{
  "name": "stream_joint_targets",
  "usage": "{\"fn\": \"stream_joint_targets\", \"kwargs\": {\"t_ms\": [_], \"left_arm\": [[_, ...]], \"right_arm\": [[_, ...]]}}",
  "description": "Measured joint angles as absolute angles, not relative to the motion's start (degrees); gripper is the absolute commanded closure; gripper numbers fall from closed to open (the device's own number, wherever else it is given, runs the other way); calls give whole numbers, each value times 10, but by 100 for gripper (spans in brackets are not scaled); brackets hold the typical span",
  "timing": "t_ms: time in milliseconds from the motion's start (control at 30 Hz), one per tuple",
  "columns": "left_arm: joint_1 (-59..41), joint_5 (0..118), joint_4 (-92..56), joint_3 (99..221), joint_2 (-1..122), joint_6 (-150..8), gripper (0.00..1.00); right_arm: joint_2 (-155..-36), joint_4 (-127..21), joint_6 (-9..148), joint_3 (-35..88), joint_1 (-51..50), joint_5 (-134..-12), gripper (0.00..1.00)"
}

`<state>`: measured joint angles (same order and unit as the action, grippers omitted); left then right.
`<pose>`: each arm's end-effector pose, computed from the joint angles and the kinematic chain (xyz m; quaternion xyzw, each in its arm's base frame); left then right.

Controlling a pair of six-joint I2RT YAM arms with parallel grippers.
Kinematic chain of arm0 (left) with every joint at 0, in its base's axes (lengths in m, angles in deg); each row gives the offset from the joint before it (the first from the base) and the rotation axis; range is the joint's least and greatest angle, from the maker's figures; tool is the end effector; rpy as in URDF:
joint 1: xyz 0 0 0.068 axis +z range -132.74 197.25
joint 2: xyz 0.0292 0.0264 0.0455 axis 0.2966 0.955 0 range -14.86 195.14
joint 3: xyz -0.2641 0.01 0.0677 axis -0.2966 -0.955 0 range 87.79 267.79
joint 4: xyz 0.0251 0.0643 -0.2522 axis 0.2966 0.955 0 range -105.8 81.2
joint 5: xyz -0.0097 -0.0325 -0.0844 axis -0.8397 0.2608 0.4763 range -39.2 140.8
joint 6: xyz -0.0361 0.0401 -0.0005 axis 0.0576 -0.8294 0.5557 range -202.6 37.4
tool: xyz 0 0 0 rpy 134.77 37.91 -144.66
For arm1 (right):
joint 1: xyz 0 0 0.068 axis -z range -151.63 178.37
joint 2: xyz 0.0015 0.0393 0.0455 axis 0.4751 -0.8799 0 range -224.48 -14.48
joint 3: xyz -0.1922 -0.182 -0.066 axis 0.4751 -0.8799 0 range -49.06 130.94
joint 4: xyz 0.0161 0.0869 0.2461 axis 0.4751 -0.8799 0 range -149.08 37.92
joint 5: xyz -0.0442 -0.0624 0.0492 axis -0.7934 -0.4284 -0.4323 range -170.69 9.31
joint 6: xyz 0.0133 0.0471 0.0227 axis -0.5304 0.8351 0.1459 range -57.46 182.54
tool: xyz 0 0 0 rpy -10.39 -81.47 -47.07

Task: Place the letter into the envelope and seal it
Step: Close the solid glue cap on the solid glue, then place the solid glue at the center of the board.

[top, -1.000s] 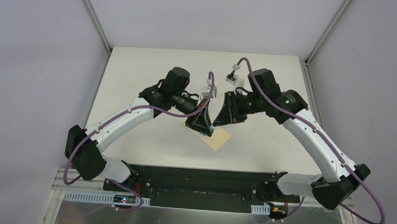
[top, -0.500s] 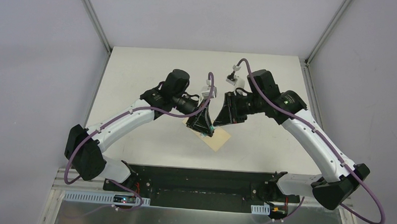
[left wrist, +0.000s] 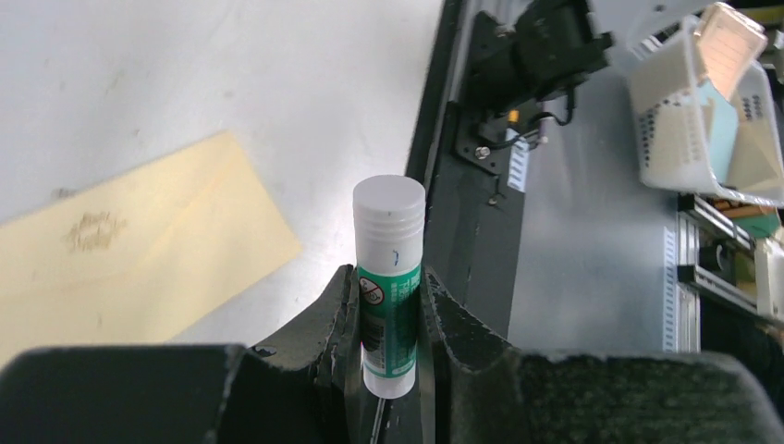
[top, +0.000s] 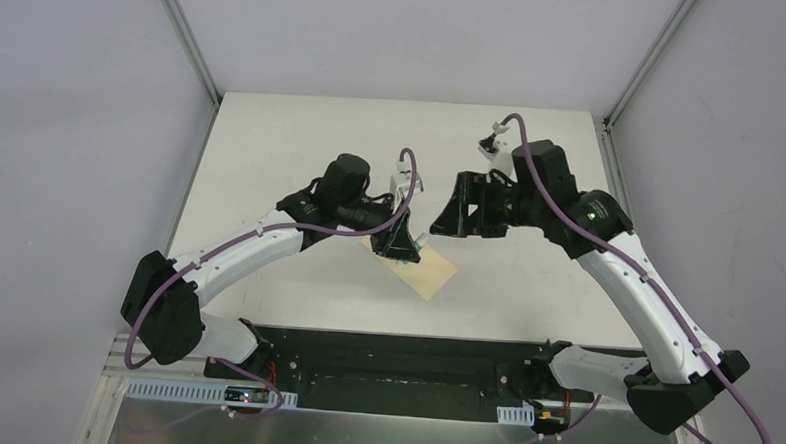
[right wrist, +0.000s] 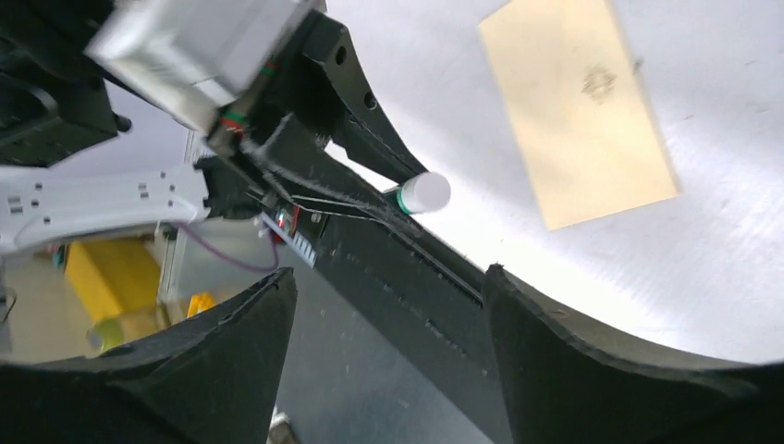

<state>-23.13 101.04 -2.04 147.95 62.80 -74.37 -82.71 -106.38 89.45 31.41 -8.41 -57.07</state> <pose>0.2093 -0.2140 0.3047 0.4185 0.7006 -0.5199 0.2525 0.1741 0.1479 0.3978 -0.1597 0.8840 0.3686 0.2391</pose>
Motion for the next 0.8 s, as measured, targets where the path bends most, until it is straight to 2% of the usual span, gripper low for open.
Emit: {"fn": "stream_joint_targets", "kwargs": {"t_ms": [67,333,567,800], "left_arm": [[-227,976,-21,1459,628,-726,100],[-166,843,6,1448,640,-669,100],[-106,733,72,1536,765,-659,100],[-99,626,135,1644,892,-672,94]], "right_arm": [[-807,-1064,897,314,-76,-602,17],[-764,-1052,902,279,-62,-716,13],[-800,-1027,908,231,-52,-755,12],[-812,-995,908,225,-43,-757,12]]}}
